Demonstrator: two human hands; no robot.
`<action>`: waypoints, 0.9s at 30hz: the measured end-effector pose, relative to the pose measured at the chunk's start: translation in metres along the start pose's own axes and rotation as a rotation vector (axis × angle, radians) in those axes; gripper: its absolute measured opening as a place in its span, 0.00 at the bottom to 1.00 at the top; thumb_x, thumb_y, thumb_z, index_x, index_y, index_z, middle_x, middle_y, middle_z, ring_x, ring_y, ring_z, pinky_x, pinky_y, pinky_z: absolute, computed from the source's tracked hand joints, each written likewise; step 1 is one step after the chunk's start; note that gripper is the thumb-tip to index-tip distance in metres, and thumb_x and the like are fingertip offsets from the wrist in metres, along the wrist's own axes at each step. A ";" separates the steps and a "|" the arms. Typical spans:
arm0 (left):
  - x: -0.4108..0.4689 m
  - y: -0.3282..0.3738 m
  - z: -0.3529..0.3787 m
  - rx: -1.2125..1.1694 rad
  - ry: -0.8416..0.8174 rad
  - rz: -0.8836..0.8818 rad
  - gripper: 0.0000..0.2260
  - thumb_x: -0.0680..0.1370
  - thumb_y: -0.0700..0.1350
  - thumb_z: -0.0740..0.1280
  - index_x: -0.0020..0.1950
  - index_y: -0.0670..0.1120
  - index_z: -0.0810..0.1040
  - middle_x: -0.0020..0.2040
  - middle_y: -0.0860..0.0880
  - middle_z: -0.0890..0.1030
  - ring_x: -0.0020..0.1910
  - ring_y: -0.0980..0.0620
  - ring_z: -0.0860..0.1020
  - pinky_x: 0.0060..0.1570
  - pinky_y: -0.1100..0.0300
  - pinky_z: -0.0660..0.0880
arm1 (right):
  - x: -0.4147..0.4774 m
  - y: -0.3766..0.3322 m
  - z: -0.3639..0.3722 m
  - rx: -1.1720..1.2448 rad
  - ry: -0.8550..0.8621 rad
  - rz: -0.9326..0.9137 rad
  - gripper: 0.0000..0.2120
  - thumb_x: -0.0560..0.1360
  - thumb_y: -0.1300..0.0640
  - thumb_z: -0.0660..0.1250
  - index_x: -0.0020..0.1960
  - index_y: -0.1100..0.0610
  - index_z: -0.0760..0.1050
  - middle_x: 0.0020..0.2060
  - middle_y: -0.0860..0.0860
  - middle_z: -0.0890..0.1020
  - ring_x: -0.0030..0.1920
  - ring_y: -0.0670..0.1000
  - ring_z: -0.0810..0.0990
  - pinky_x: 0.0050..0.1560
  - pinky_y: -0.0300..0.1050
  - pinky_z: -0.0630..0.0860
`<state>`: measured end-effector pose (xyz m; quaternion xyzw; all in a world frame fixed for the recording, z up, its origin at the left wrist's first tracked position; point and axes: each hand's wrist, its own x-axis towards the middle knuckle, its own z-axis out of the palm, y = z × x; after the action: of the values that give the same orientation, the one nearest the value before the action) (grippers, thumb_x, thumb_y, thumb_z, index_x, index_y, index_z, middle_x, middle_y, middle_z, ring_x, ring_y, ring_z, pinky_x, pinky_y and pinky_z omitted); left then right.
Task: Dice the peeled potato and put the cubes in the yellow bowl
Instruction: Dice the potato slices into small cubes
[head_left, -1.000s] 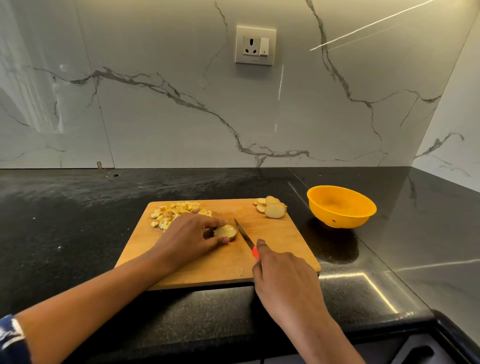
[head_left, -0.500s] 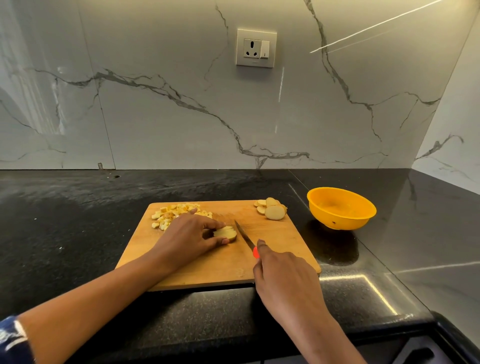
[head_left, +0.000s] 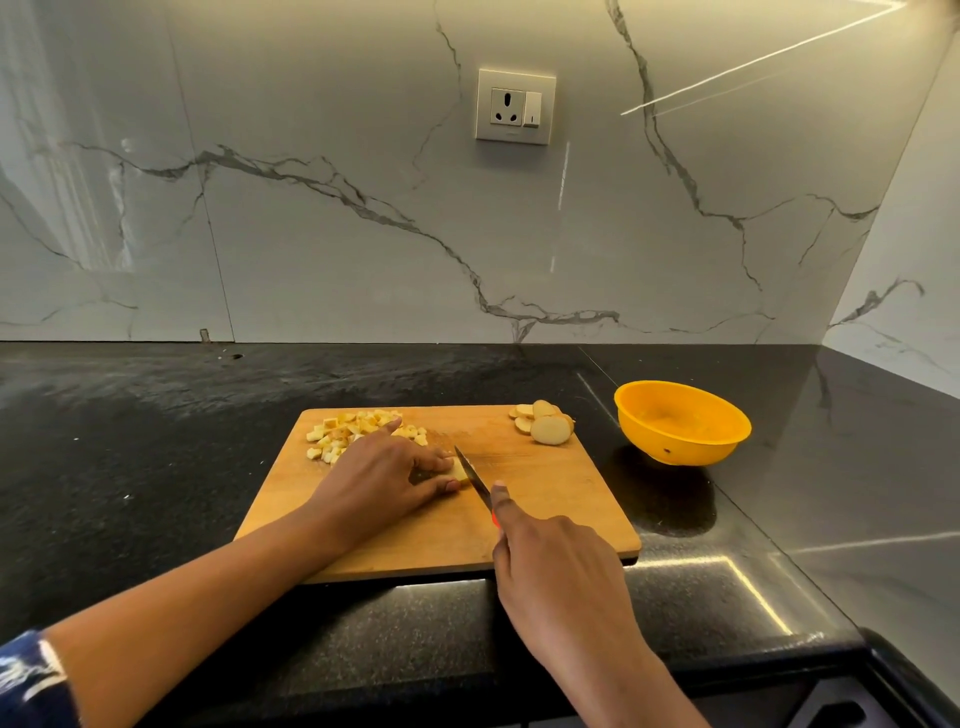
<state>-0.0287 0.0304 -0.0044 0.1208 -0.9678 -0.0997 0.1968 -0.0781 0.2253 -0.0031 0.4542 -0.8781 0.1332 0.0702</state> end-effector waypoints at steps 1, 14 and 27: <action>0.000 -0.001 0.001 0.001 -0.002 0.009 0.20 0.74 0.60 0.64 0.60 0.51 0.79 0.58 0.54 0.80 0.59 0.60 0.76 0.74 0.56 0.52 | 0.000 0.000 0.000 -0.012 -0.004 -0.003 0.24 0.83 0.50 0.49 0.78 0.46 0.47 0.41 0.48 0.72 0.41 0.49 0.72 0.40 0.44 0.68; 0.004 -0.003 0.005 0.007 0.004 0.031 0.20 0.74 0.60 0.64 0.57 0.49 0.80 0.55 0.53 0.82 0.52 0.61 0.79 0.73 0.60 0.50 | 0.025 -0.003 -0.002 -0.157 -0.138 -0.092 0.25 0.83 0.54 0.52 0.78 0.52 0.50 0.40 0.50 0.73 0.40 0.51 0.71 0.34 0.44 0.66; -0.005 0.005 -0.006 -0.069 0.033 -0.123 0.23 0.71 0.57 0.70 0.64 0.50 0.76 0.61 0.49 0.79 0.66 0.48 0.70 0.63 0.57 0.66 | -0.002 0.008 -0.003 -0.025 -0.032 -0.016 0.24 0.83 0.51 0.50 0.78 0.47 0.49 0.50 0.51 0.79 0.47 0.52 0.77 0.38 0.45 0.68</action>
<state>-0.0227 0.0354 0.0000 0.1749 -0.9512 -0.1428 0.2102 -0.0838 0.2320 -0.0018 0.4621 -0.8771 0.1146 0.0628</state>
